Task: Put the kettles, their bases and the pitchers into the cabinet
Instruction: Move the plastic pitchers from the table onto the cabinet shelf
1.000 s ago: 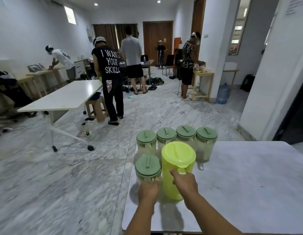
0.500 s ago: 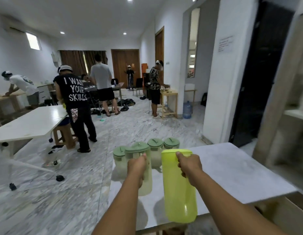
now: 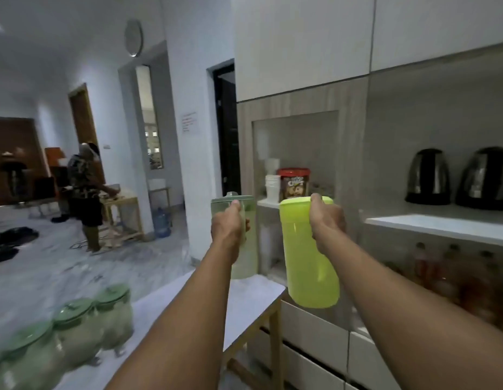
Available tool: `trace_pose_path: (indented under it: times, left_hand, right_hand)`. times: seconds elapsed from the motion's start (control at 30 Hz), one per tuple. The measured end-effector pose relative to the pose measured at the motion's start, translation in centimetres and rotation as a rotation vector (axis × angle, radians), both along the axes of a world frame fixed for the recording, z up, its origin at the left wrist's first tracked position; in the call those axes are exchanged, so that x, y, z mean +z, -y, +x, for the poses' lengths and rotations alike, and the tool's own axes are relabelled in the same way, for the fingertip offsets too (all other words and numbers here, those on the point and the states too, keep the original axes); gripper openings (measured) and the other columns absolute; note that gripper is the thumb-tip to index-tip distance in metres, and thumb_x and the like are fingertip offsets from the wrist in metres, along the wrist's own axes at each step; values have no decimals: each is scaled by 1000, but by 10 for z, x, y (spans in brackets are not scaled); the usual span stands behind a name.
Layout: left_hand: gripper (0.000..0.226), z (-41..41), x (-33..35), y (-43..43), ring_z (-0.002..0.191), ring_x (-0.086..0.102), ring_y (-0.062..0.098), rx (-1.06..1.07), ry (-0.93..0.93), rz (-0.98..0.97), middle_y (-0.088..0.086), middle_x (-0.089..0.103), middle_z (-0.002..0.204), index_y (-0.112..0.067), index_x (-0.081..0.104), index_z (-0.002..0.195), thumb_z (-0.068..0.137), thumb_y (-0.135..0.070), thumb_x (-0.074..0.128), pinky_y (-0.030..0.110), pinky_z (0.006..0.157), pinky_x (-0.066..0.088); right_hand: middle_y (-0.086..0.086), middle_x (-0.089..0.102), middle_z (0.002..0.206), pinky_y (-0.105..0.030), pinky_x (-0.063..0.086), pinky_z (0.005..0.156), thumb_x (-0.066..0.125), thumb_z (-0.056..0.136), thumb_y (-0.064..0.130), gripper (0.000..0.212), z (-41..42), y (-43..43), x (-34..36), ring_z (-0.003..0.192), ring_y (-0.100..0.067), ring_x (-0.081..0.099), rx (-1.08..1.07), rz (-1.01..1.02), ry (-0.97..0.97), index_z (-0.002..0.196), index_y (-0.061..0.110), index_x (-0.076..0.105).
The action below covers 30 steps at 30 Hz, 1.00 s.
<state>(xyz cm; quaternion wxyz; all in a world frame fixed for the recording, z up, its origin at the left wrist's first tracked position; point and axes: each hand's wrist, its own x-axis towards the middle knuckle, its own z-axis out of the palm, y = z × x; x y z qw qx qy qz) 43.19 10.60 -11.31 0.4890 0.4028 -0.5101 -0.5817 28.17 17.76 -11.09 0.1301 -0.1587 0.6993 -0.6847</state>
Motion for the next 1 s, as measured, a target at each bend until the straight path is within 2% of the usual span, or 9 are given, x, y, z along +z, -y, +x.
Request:
trace_pose_path:
  times: [0.17, 0.33, 0.4, 0.47, 0.53, 0.6, 0.73, 0.87, 1.0]
  left_hand:
    - [30, -133, 30, -30, 69, 62, 21, -231, -45, -81, 6, 66, 77, -18, 61, 81, 97, -38, 45, 34, 71, 48]
    - [32, -273, 55, -54, 72, 67, 25, -310, -90, -107, 9, 71, 80, -16, 60, 69, 94, -34, 48, 34, 70, 51]
    - [31, -323, 61, -59, 73, 69, 24, -309, -92, -103, 8, 71, 76, -15, 60, 66, 91, -30, 50, 34, 74, 54]
    - [29, -369, 65, -57, 79, 71, 26, -320, -73, -90, 7, 72, 76, -16, 60, 65, 90, -26, 49, 35, 79, 55]
    - [29, -412, 67, -48, 84, 72, 27, -311, -66, -84, 8, 73, 79, -18, 58, 65, 91, -26, 49, 35, 78, 54]
    - [30, -449, 69, -36, 87, 72, 27, -290, -64, -76, 9, 74, 84, -19, 56, 66, 93, -28, 49, 37, 82, 54]
    - [23, -507, 55, -8, 92, 69, 29, -281, -28, -72, 12, 72, 94, -12, 62, 82, 95, -26, 50, 36, 85, 52]
    - [29, -552, 35, 31, 93, 69, 30, -239, 34, -55, 13, 73, 99, -4, 68, 100, 93, -27, 52, 31, 76, 50]
    - [37, -595, 27, 76, 98, 68, 32, -143, 77, -38, 15, 72, 107, 0, 69, 107, 90, -29, 55, 38, 91, 54]
  right_hand:
    - [-17, 70, 108, -51, 56, 89, 46, 86, 48, 43, -113, -60, 37, 96, -40, 67, -250, -32, -89, 92, 9, 63]
    - [-18, 70, 112, -53, 55, 90, 45, 83, 50, 59, -232, -98, 73, 100, -41, 66, -416, -102, -146, 110, 3, 67]
    - [-18, 71, 109, -53, 56, 88, 43, 80, 52, 62, -277, -103, 79, 98, -41, 67, -447, -111, -176, 107, 3, 69]
    - [-17, 72, 102, -52, 58, 82, 42, 74, 54, 64, -319, -102, 83, 86, -38, 68, -464, -124, -186, 101, 4, 70]
    - [-15, 72, 94, -50, 57, 75, 42, 70, 55, 63, -360, -95, 83, 75, -34, 65, -465, -157, -180, 97, 5, 69]
    - [-12, 70, 86, -49, 57, 74, 42, 67, 56, 61, -398, -83, 83, 73, -34, 65, -461, -172, -167, 89, 7, 68]
    - [-10, 61, 76, -44, 49, 65, 46, 74, 50, 40, -452, -43, 73, 66, -28, 56, -385, -172, -183, 73, 13, 60]
    - [-10, 65, 76, -45, 52, 67, 49, 71, 54, 51, -499, 7, 54, 67, -29, 59, -350, -183, -166, 81, 8, 69]
    - [-11, 59, 76, -49, 53, 71, 40, 62, 62, 58, -547, 58, 33, 69, -29, 56, -349, -144, -175, 81, 13, 64]
